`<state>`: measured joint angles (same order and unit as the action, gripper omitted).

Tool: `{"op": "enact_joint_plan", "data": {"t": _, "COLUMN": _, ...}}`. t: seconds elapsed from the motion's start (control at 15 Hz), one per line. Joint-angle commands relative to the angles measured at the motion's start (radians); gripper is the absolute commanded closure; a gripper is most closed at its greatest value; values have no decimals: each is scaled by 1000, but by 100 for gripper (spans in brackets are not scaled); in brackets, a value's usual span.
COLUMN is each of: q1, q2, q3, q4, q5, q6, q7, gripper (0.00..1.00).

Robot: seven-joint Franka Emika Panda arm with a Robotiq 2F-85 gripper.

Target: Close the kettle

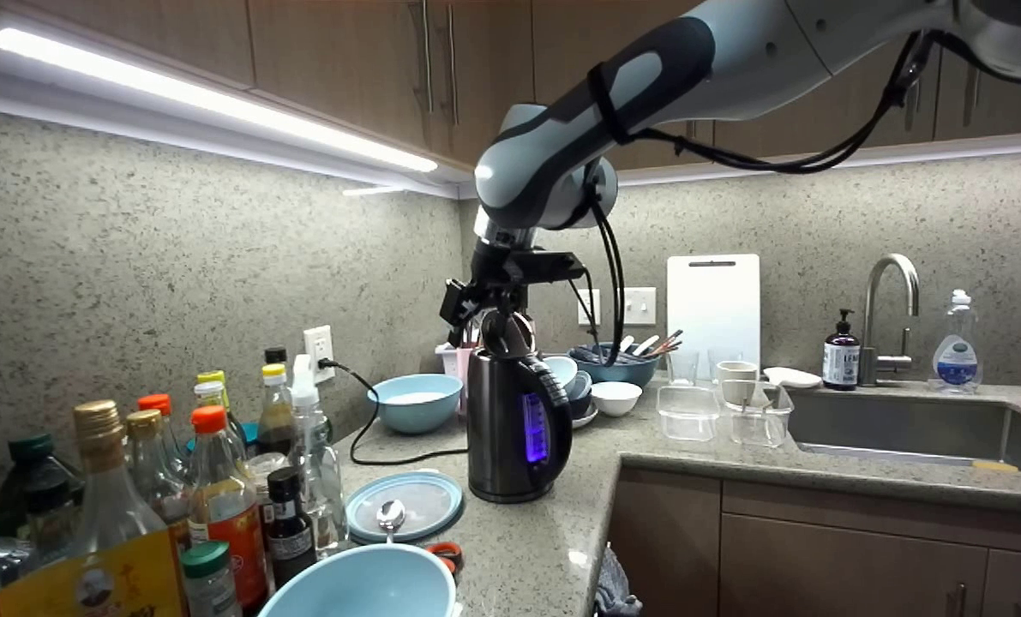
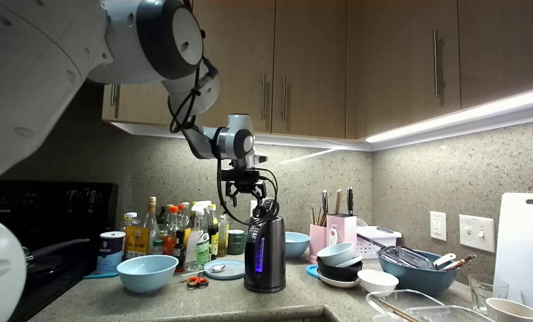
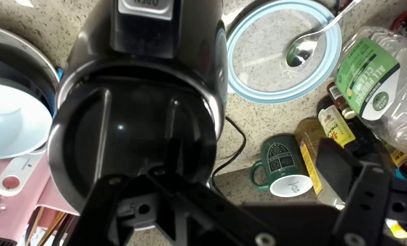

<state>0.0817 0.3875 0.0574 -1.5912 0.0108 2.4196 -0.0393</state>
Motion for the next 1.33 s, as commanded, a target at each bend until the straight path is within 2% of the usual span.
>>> {"op": "enact_joint_plan", "data": {"t": 0.0, "q1": -8, "q2": 21, "q3": 7, "q4": 45, "q5": -16, "q6": 18, "q7": -48, "gripper": 0}}
{"op": "enact_joint_plan", "data": {"t": 0.47, "q1": 10, "q2": 43, "q3": -44, "q4": 94, "q5": -116, "q6": -8, "q7": 28, "gripper": 0}}
{"op": "enact_joint_plan", "data": {"t": 0.93, "q1": -2, "q2": 58, "q3": -38, "q4": 124, "q5": -76, "q6": -76, "q7": 50, "gripper": 0}}
{"op": "enact_joint_plan", "data": {"t": 1.27, "q1": -12, "q2": 104, "q3": -28, "q4": 165, "q5": -60, "q6": -168, "q7": 36, "gripper": 0}}
